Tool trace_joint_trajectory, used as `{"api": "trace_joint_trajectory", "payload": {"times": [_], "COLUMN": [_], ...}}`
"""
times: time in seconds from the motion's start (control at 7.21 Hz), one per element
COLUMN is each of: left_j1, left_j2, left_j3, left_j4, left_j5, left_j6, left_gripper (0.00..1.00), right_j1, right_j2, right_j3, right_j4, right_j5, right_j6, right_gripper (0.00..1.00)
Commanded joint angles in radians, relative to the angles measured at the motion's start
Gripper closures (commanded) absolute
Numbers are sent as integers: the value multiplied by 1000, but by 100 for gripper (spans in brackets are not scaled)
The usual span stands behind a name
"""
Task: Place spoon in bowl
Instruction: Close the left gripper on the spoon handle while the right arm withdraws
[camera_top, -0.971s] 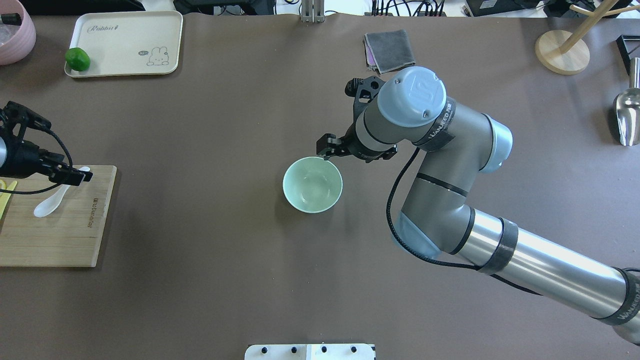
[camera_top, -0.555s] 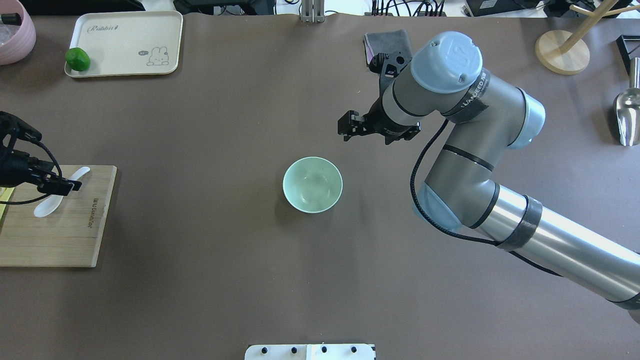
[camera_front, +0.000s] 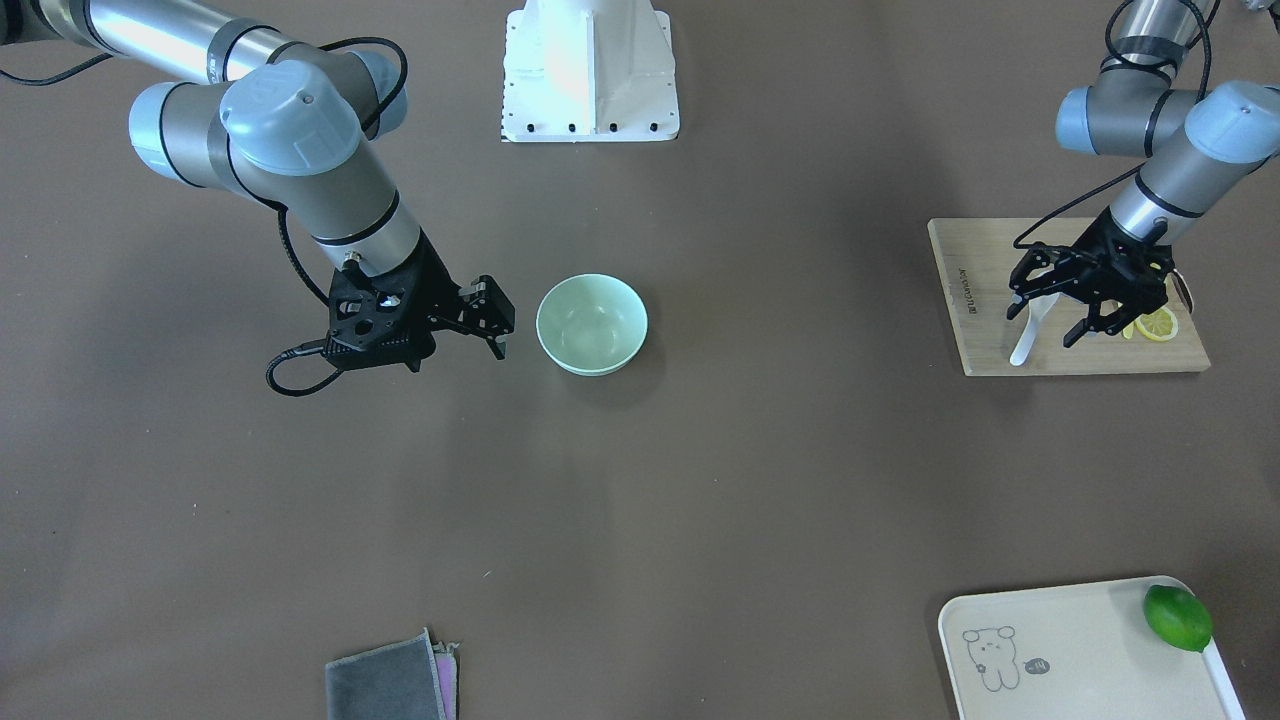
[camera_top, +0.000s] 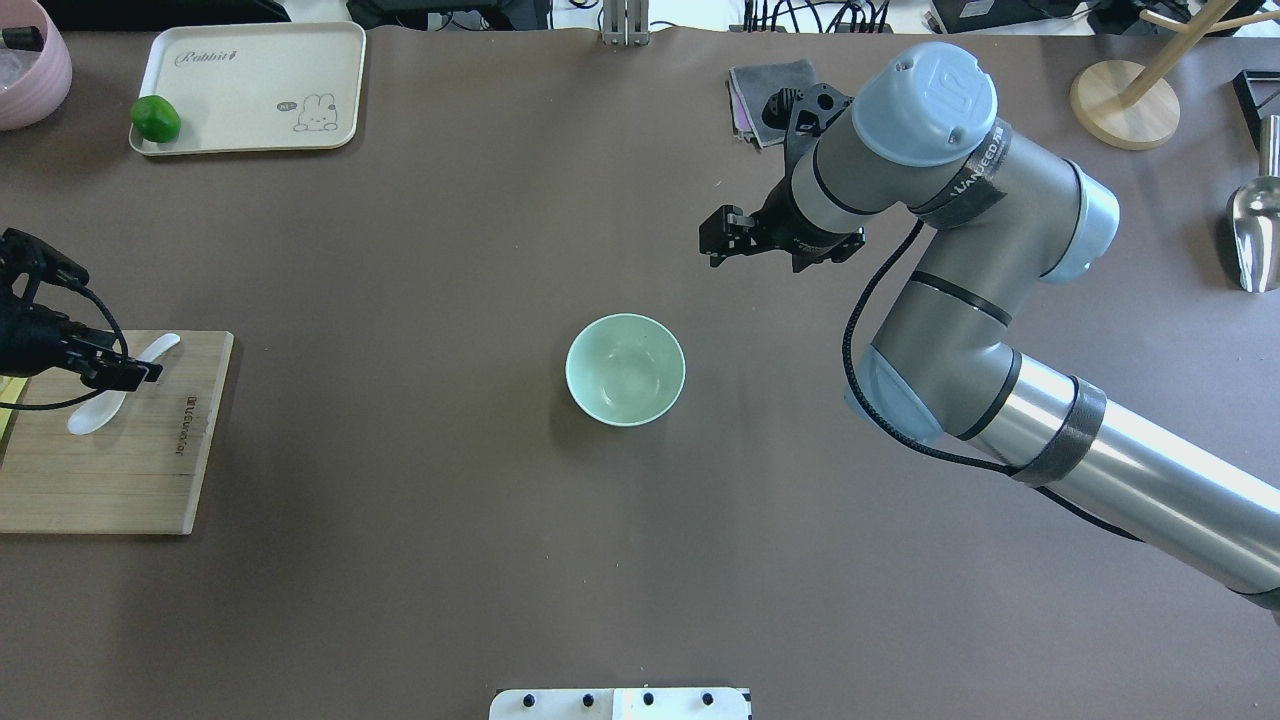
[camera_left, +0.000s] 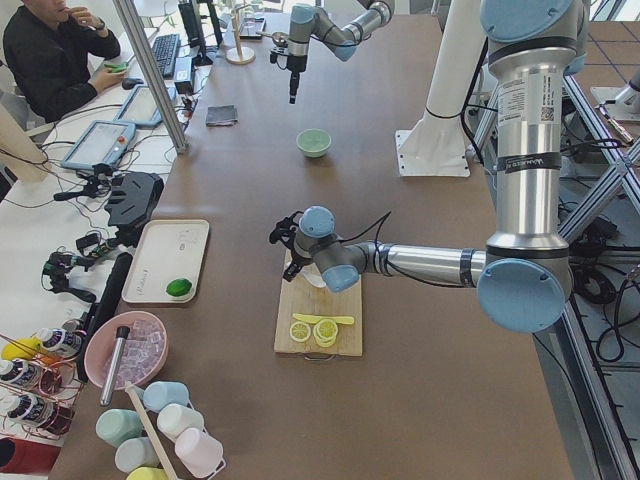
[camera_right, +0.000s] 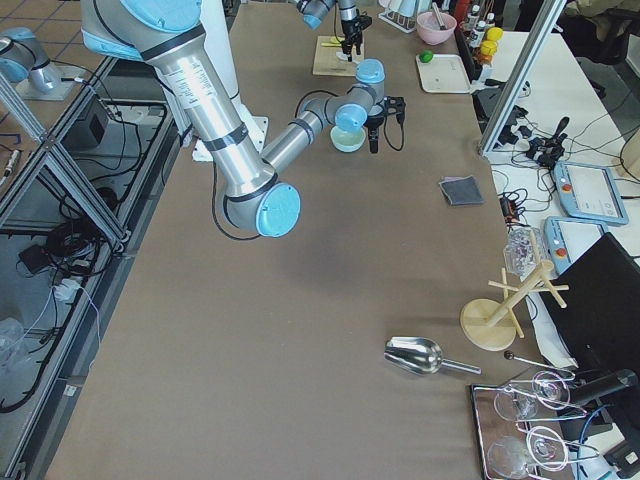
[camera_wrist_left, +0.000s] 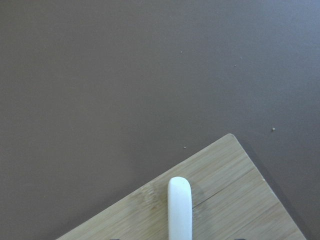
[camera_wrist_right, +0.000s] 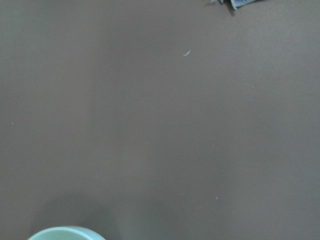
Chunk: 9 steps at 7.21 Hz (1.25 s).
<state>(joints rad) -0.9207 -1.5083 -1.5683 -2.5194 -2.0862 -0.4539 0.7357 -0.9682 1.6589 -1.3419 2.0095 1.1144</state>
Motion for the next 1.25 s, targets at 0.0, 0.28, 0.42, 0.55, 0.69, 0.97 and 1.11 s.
{"api": "trace_joint_trajectory", "payload": {"times": [0.0, 0.28, 0.42, 0.55, 0.69, 0.97, 1.11], "left_j1": [2, 3, 5, 5, 6, 6, 5], "left_j2": [-4, -6, -10, -12, -12, -13, -13], "left_j3": [7, 16, 17, 24, 28, 24, 13], "left_j4": [1, 1, 1, -4, -16, -15, -15], "left_j5": [0, 0, 0, 0, 0, -2, -9], "left_j6": [0, 0, 0, -2, -3, -17, -17], "left_gripper": [31, 34, 34, 49, 77, 100, 100], "right_j1": [1, 4, 5, 8, 13, 19, 24], "right_j2": [0, 0, 0, 0, 0, 0, 0], "right_j3": [-1, -1, -1, -1, -1, -1, 2], "right_j4": [1, 0, 0, 0, -2, -5, -6], "right_j5": [-1, 0, 0, 2, 2, 3, 6], "right_j6": [-1, -1, -1, -1, -1, -1, -1], "right_gripper": [0, 0, 0, 0, 0, 0, 0]}}
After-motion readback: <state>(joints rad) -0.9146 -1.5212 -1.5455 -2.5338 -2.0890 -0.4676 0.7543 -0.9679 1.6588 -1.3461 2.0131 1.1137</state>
